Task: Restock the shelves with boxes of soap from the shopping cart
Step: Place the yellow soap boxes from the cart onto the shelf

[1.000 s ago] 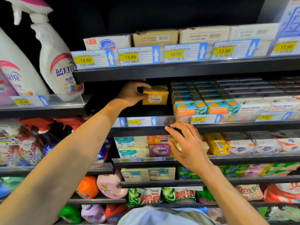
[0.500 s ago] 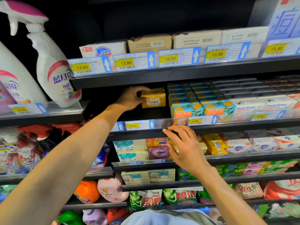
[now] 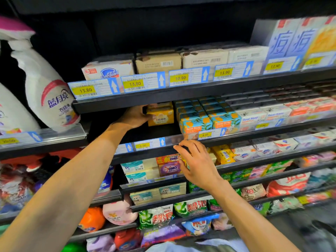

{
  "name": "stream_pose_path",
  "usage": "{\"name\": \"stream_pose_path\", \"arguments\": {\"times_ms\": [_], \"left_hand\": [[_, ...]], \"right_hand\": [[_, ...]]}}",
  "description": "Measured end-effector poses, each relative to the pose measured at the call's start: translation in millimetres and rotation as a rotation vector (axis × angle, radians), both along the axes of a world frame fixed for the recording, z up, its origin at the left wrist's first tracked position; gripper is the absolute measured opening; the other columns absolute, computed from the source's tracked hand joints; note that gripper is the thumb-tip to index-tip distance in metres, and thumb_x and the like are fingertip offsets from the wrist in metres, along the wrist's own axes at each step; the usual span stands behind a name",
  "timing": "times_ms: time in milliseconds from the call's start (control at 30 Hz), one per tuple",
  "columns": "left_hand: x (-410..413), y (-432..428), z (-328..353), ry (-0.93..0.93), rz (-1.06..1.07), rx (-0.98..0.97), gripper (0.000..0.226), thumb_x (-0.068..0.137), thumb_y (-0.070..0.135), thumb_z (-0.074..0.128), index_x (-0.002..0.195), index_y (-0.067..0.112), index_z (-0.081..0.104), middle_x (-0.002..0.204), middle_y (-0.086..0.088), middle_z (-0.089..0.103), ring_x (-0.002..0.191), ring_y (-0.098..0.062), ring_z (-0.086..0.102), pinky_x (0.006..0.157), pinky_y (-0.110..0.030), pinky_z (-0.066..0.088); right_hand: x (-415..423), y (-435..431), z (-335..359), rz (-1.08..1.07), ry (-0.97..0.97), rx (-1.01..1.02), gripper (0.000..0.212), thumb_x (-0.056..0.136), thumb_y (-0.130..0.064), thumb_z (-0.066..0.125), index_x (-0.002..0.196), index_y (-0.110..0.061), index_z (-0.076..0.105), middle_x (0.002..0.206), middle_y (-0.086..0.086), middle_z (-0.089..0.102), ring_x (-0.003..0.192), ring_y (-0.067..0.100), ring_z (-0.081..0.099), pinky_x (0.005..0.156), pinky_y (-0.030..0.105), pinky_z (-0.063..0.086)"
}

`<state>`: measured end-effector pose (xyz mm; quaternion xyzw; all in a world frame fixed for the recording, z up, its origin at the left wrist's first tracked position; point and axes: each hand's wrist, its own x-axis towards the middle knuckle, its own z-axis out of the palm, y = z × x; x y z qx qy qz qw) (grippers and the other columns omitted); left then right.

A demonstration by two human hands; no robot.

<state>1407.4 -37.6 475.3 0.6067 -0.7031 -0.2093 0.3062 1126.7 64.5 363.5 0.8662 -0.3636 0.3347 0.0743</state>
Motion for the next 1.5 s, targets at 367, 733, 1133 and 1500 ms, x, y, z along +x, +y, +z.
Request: {"name": "stream_pose_path", "arguments": {"times_ms": [367, 733, 1133, 1500], "left_hand": [[-12.4, 65.1, 10.2, -0.270, 0.026, -0.043, 0.053, 0.097, 0.041, 0.062, 0.146, 0.040, 0.043, 0.150, -0.001, 0.050, 0.135, -0.029, 0.047, 0.109, -0.041, 0.044], [-152.5, 173.6, -42.6, -0.334, -0.492, -0.383, 0.050, 0.092, 0.033, 0.062, 0.137, 0.014, 0.057, 0.142, -0.007, 0.054, 0.134, -0.028, 0.048, 0.112, -0.045, 0.042], [-426.6, 202.2, -118.8, -0.515, -0.828, -0.184, 0.059, 0.090, 0.044, 0.051, 0.143, 0.018, 0.051, 0.148, -0.007, 0.049, 0.135, -0.031, 0.046, 0.112, -0.046, 0.040], [-679.9, 207.0, -124.6, -0.465, -0.974, -0.213, 0.061, 0.088, 0.048, 0.050, 0.137, 0.012, 0.058, 0.140, -0.009, 0.057, 0.128, -0.029, 0.053, 0.110, -0.042, 0.042]], "right_hand": [[-18.3, 56.4, 28.8, -0.160, 0.102, 0.155, 0.053, 0.095, -0.025, 0.059, 0.146, -0.014, 0.050, 0.146, 0.007, 0.051, 0.137, 0.029, 0.044, 0.118, 0.043, 0.038], [-122.2, 161.8, 13.6, -0.630, 0.128, 0.304, 0.065, 0.086, -0.033, 0.069, 0.145, -0.012, 0.053, 0.146, 0.011, 0.054, 0.137, 0.034, 0.048, 0.116, 0.046, 0.039], [-349.8, 263.7, -20.2, -1.090, 0.051, 0.486, 0.064, 0.087, -0.045, 0.059, 0.141, -0.011, 0.056, 0.144, 0.010, 0.054, 0.135, 0.033, 0.048, 0.120, 0.041, 0.027], [-567.7, 319.6, -26.6, -1.371, -0.055, 0.608, 0.068, 0.086, -0.046, 0.069, 0.142, -0.009, 0.055, 0.143, 0.011, 0.055, 0.134, 0.033, 0.050, 0.117, 0.046, 0.040]]}}
